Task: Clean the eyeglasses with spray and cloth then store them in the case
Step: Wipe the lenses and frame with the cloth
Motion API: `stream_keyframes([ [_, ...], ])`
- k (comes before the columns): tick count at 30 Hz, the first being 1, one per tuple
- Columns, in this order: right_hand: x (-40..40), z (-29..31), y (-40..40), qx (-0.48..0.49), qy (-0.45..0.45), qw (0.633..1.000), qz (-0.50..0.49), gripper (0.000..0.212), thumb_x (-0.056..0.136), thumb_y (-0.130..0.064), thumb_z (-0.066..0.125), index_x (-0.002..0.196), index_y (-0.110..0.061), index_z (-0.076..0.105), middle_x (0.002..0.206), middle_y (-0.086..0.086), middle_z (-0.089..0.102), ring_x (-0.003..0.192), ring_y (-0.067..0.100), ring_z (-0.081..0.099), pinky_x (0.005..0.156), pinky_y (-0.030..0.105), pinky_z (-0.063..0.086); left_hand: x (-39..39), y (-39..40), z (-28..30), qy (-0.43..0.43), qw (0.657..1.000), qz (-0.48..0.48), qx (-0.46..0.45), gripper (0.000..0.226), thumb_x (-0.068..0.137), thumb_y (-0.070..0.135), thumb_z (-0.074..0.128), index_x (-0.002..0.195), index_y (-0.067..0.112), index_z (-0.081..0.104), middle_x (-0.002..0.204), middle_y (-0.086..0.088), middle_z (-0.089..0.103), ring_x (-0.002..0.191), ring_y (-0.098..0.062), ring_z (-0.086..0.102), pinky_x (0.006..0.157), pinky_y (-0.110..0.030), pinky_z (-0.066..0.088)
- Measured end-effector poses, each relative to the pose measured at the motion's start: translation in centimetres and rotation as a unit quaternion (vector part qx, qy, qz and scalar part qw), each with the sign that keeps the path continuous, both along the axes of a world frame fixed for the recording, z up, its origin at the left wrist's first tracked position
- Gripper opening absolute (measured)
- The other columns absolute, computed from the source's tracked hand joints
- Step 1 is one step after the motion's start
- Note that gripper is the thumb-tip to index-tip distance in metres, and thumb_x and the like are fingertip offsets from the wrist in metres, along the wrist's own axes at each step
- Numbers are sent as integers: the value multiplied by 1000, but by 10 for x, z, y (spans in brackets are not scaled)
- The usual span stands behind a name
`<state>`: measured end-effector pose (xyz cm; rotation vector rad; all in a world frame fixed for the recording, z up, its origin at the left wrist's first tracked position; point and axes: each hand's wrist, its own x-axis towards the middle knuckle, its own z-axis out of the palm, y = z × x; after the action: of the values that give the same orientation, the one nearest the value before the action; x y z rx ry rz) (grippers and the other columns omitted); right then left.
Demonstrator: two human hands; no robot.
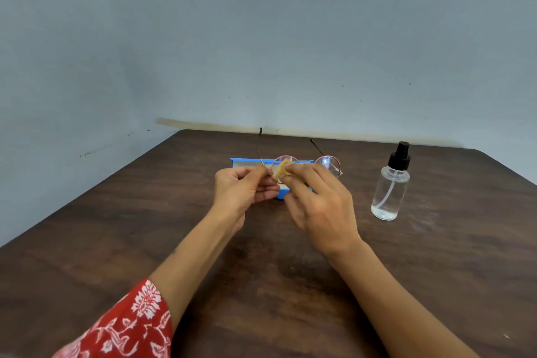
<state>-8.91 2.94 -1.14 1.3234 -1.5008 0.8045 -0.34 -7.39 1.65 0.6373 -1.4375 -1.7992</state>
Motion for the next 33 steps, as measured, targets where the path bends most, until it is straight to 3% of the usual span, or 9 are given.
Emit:
stream_keyframes([
  [4,2,2,-5,-19,10,1000,-1,36,97,-6,38,94,-4,74,101,8,71,86,27,66,70,34,54,1,-2,-1,7,1000,7,-4,14,83,1,61,70,-3,66,53,-8,64,49,-15,64,50,-22,55],
  [10,1,-4,-5,20,0,1000,12,24,83,-2,51,90,-5,74,98,5,70,84,24,66,65,34,54,0,-5,-2,11,1000,11,0,14,84,1,61,71,-2,66,50,-5,65,47,-14,64,49,-21,55],
  [15,-1,2,-4,-20,-24,999,-8,39,98,-7,34,97,-2,73,107,10,69,90,26,66,64,32,54,-1,-4,-3,-6,1000,-3,1,16,84,4,63,70,-3,66,51,-7,64,49,-15,65,50,-22,55],
  [21,1,-6,-4,16,-4,1000,9,25,80,-3,50,87,-4,74,96,6,70,85,23,65,67,33,53,0,-6,-1,6,1000,5,2,14,84,1,62,71,-3,65,50,-6,64,47,-14,64,49,-21,54],
  [26,-1,-3,-4,-10,-34,999,-16,27,83,-3,54,104,0,70,112,12,67,98,21,59,77,28,52,0,-5,-1,8,1000,0,5,13,83,2,62,73,-4,66,52,-7,65,48,-15,65,49,-21,55],
  [30,5,-7,-4,61,-5,998,15,26,81,-8,53,97,-3,72,104,8,69,90,25,65,68,33,55,0,-5,-3,9,1000,3,1,11,84,1,61,75,-3,67,54,-7,66,49,-15,64,50,-21,54],
  [33,2,-6,-2,44,-21,999,-7,23,79,-4,53,91,-2,72,101,7,69,88,25,65,67,33,53,1,-7,-3,6,1000,8,3,11,83,2,63,74,-4,65,51,-7,65,48,-15,64,50,-21,55],
])
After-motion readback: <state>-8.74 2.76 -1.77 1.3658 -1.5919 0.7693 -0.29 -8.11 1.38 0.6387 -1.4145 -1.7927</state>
